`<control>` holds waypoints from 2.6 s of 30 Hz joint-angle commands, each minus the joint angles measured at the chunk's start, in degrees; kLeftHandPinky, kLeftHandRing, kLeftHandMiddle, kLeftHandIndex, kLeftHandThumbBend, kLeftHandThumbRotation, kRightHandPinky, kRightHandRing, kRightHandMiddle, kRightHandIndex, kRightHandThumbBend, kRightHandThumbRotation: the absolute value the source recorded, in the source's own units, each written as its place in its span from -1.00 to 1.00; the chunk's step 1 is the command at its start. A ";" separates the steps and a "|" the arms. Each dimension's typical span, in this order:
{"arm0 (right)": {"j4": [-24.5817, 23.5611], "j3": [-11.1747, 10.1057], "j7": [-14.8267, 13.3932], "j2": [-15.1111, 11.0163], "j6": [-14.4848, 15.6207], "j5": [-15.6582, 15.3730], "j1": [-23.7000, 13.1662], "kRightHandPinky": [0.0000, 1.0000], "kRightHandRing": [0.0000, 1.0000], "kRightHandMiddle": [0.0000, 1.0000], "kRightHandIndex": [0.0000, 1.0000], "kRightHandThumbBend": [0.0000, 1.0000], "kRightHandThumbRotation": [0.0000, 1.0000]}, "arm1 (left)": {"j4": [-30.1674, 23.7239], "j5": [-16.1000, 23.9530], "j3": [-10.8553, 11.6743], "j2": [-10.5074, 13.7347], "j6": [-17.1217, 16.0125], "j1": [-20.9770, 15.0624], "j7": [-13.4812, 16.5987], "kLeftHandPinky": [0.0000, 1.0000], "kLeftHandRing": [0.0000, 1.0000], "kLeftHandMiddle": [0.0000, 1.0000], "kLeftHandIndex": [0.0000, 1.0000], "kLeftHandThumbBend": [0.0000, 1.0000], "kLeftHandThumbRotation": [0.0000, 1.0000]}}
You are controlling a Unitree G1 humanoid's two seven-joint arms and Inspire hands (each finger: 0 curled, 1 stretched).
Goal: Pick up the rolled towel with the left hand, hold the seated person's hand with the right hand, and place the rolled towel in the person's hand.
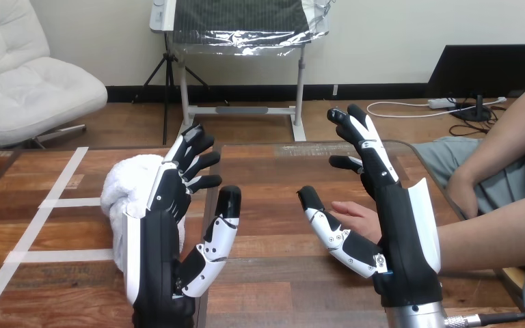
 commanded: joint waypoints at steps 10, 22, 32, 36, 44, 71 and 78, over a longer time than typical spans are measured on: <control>-1.48 0.15 -0.11 0.88 -0.31 0.79 -2.27 0.51 0.82 0.95 0.76 -0.29 -0.95 | -1.26 -0.30 -0.15 -2.28 -0.95 -1.99 -0.16 0.35 0.55 0.65 0.71 -0.20 -0.07; -1.40 0.16 -0.10 0.89 -0.21 0.69 -2.41 0.50 0.82 0.96 0.76 -0.30 -0.96 | -1.09 0.89 0.20 -2.39 -1.03 -2.26 0.63 0.36 0.54 0.64 0.70 -0.22 -0.09; -1.41 0.13 -0.18 0.94 -0.09 0.61 -2.39 0.49 0.82 0.96 0.75 -0.30 -0.97 | -0.82 1.03 0.12 -2.15 -1.33 -2.57 0.87 0.36 0.53 0.64 0.69 -0.23 -0.09; -1.42 0.11 -0.27 0.95 -0.11 0.47 -2.37 0.49 0.82 0.96 0.75 -0.30 -0.97 | -0.75 1.20 0.18 -2.11 -1.42 -2.65 0.99 0.37 0.54 0.64 0.70 -0.23 -0.09; -1.35 0.05 -0.26 0.85 -0.14 0.42 -2.40 0.50 0.82 0.96 0.75 -0.30 -0.95 | -1.88 4.76 1.16 -2.43 0.37 -2.30 3.22 0.37 0.53 0.64 0.69 -0.21 -0.09; -0.35 0.24 -0.35 1.13 -0.45 0.74 -3.04 0.51 0.82 0.96 0.75 -0.30 -0.97 | -11.18 42.39 5.49 2.92 36.20 -9.12 24.10 0.34 0.58 0.68 0.67 0.28 -0.26; -0.14 0.16 -0.50 1.16 -0.64 0.78 -3.18 0.52 0.83 0.96 0.75 -0.29 -0.98 | -12.18 46.21 4.76 3.73 45.56 -11.64 22.59 0.43 0.61 0.69 0.67 0.36 -0.14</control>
